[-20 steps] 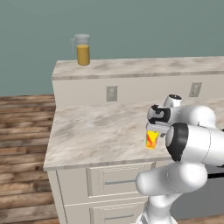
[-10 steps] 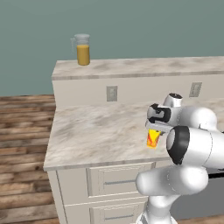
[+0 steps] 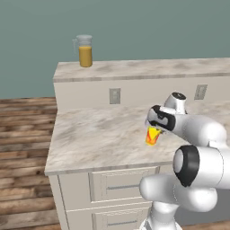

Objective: Place the pitcher and cup on the dining counter for serving.

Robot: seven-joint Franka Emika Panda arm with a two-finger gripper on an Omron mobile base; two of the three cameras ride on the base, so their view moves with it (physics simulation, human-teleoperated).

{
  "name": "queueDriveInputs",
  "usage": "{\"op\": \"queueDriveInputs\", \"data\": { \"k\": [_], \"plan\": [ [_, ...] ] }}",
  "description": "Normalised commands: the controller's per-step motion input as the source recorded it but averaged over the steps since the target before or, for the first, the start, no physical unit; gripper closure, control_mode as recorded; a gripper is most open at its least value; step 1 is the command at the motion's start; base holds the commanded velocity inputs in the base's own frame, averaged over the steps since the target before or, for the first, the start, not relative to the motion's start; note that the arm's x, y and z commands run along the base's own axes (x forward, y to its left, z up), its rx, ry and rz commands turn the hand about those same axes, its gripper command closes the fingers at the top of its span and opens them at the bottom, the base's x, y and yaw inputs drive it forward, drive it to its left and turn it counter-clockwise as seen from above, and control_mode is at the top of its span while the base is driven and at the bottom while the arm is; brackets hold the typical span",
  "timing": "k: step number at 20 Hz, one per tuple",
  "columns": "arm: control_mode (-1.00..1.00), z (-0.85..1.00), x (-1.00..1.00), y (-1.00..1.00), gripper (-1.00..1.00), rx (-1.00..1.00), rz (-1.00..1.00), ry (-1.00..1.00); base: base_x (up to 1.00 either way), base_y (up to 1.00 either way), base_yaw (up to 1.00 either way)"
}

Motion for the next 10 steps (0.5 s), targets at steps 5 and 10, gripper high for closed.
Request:
{"op": "queueDriveInputs", "data": {
  "k": [5, 10],
  "plan": [
    [-1.00, 0.41, -0.19, 0.19, 1.00, 0.00, -0.07, -0.18, 0.00, 0.00, 0.00],
    [-1.00, 0.54, -0.31, 0.24, 1.00, 0.00, -0.06, -0.20, 0.00, 0.00, 0.00]
  ]
}}
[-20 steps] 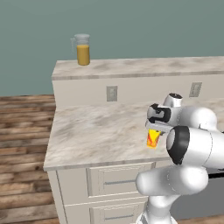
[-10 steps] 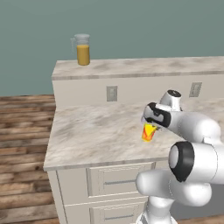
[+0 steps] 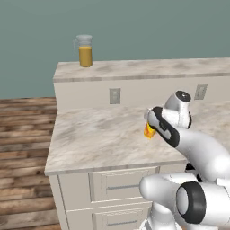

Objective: Place the pitcher and cup on the dining counter for serving.

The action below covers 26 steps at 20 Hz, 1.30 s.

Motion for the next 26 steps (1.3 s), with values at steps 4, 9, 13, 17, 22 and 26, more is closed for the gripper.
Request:
{"op": "queueDriveInputs", "data": {
  "k": [4, 9, 13, 17, 22, 26],
  "plan": [
    [-1.00, 0.66, -0.39, 0.54, 1.00, 0.00, -0.03, -0.15, 0.00, 0.00, 0.00],
    [-1.00, 0.57, -0.49, 0.58, 1.00, 0.00, 0.00, -0.19, 0.00, 0.00, 0.00],
    [1.00, 0.25, -0.30, 0.40, 1.00, 0.00, 0.00, -0.09, -0.41, 0.49, 0.00],
    [1.00, 0.00, 0.00, 0.00, 1.00, 0.00, 0.00, 0.00, -1.00, 1.00, 0.00],
    [1.00, 0.00, 0.00, 0.00, 1.00, 0.00, 0.00, 0.00, -0.91, 1.00, 0.00],
    [1.00, 0.00, 0.00, 0.00, 1.00, 0.00, 0.00, 0.00, 0.00, 1.00, -0.09]
  ]
}}
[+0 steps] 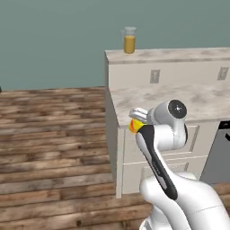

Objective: Place the pitcher and cup on the dining counter for serving.

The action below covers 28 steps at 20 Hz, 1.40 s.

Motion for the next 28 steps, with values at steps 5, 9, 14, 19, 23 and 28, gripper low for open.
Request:
{"op": "queueDriveInputs", "data": {
  "k": [5, 9, 14, 19, 23, 28],
  "plan": [
    [1.00, 0.00, 0.00, 0.00, 1.00, 0.00, 0.00, 0.00, 0.51, 1.00, -0.20],
    [1.00, 0.00, 0.00, 0.00, 1.00, 0.00, 0.00, 0.00, 0.69, 1.00, -0.20],
    [1.00, 0.00, 0.00, 0.00, 1.00, 0.00, 0.00, 0.00, 0.94, 1.00, -0.28],
    [1.00, 0.00, 0.00, 0.00, 1.00, 0.00, 0.00, 0.00, 1.00, 1.00, -0.39],
    [1.00, 0.00, 0.00, 0.00, 1.00, 0.00, 0.00, 0.00, 1.00, 1.00, -0.47],
    [1.00, 0.00, 0.00, 0.00, 1.00, 0.00, 0.00, 0.00, 1.00, 1.00, -0.59]
  ]
}}
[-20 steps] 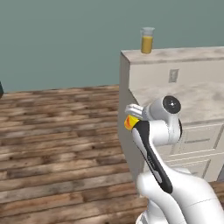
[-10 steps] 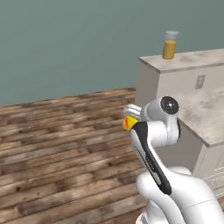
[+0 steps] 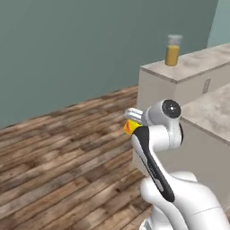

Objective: Place the pitcher and cup on the dining counter for serving.

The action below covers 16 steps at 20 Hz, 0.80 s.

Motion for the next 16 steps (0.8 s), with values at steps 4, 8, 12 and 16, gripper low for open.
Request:
{"op": "queueDriveInputs", "data": {
  "k": [4, 8, 12, 16],
  "plan": [
    [1.00, 0.00, 0.00, 0.00, 1.00, 0.00, 0.00, 0.00, 1.00, 1.00, -0.58],
    [1.00, 0.00, 0.00, 0.00, 1.00, 0.00, 0.00, 0.00, 1.00, 1.00, -0.49],
    [1.00, 0.00, 0.00, 0.00, 1.00, 0.00, 0.00, 0.00, 1.00, 1.00, -0.50],
    [1.00, 0.00, 0.00, 0.00, 1.00, 0.00, 0.00, 0.00, 1.00, 1.00, -0.51]
  ]
}}
